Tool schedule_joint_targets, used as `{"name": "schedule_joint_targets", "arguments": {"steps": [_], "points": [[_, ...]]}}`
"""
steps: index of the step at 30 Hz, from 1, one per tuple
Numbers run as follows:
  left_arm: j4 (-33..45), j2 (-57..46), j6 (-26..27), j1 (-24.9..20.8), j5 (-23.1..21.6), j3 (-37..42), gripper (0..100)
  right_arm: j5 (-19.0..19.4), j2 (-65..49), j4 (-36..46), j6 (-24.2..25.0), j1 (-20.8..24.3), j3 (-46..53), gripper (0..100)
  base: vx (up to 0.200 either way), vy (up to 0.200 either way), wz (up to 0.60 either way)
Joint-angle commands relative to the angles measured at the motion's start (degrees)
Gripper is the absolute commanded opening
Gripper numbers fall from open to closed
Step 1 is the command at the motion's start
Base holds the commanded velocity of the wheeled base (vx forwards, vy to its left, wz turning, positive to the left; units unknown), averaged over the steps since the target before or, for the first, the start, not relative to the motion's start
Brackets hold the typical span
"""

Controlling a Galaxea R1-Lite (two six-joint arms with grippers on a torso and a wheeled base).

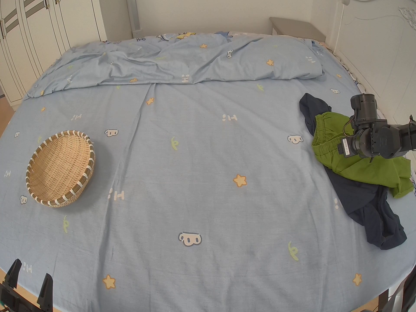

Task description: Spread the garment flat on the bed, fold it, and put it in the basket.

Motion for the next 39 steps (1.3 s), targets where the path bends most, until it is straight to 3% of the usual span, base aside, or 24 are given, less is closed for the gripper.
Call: {"name": "schedule_joint_targets", "arguments": {"steps": [1,9,10,24,33,39], "points": [[-0.02,-0.93,-0.02,0.02,-0.03,1.01,100,-1.09,0.93,-0.35,0.08,-0.08,-0.19,100,0.0,0.0,0.0],[-0.02,-0.93,-0.02,0.02,-0.03,1.01,100,-1.44,1.02,-0.35,0.17,-0.61,-0.63,100,0.0,0.0,0.0],[-0.02,-0.93,-0.02,0.02,-0.03,1.01,100,-1.44,1.02,-0.35,0.26,-0.96,-0.71,0,0.0,0.0,0.0],[-0.02,-0.93,-0.02,0.02,-0.03,1.01,100,-1.26,-1.18,0.88,1.84,-0.08,-0.45,0,0.0,0.0,0.0],[-0.02,-0.93,-0.02,0.02,0.06,1.01,100,0.41,-14.62,16.96,4.91,2.38,-2.38,0,0.0,0.0,0.0],[-0.02,-0.93,-0.02,0.02,-0.03,1.01,100,3.92,-20.07,24.08,12.56,6.69,-3.35,0,0.0,0.0,0.0]]}}
